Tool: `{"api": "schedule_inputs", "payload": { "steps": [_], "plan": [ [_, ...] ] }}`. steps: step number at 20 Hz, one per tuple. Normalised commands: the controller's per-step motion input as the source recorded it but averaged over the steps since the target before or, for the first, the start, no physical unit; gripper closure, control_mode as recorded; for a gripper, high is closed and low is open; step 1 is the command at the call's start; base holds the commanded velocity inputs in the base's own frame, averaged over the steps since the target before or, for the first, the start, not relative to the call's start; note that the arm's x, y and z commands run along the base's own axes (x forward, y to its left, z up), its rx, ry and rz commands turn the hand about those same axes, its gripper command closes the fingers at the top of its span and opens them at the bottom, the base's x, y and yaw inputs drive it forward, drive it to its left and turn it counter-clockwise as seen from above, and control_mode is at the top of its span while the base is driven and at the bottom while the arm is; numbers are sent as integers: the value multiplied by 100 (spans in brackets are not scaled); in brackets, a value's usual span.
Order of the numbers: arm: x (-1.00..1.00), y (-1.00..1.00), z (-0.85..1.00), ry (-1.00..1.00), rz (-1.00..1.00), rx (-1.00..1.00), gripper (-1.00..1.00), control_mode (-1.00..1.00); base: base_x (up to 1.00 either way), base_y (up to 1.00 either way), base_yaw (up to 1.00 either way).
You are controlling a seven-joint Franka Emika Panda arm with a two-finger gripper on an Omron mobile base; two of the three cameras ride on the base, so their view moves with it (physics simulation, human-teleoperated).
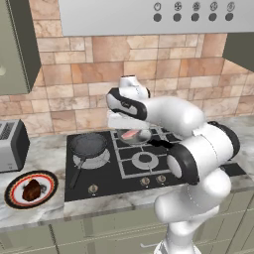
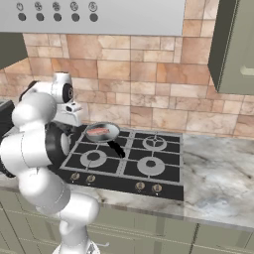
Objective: Place one of the steaks on the plate and the other in the bowl. Then place the bowl in the fridge.
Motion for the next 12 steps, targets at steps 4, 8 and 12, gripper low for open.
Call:
{"api": "schedule_inputs", "payload": {
  "steps": [4, 8, 12],
  "plan": [
    [58, -40, -2, 0, 2, 0, -100, -100, 0, 0, 0],
    [49, -32, -6, 2, 5, 0, -100, -100, 0, 0, 0],
    [49, -27, -19, 0, 1, -3, -100, -100, 0, 0, 0]
  ]
}}
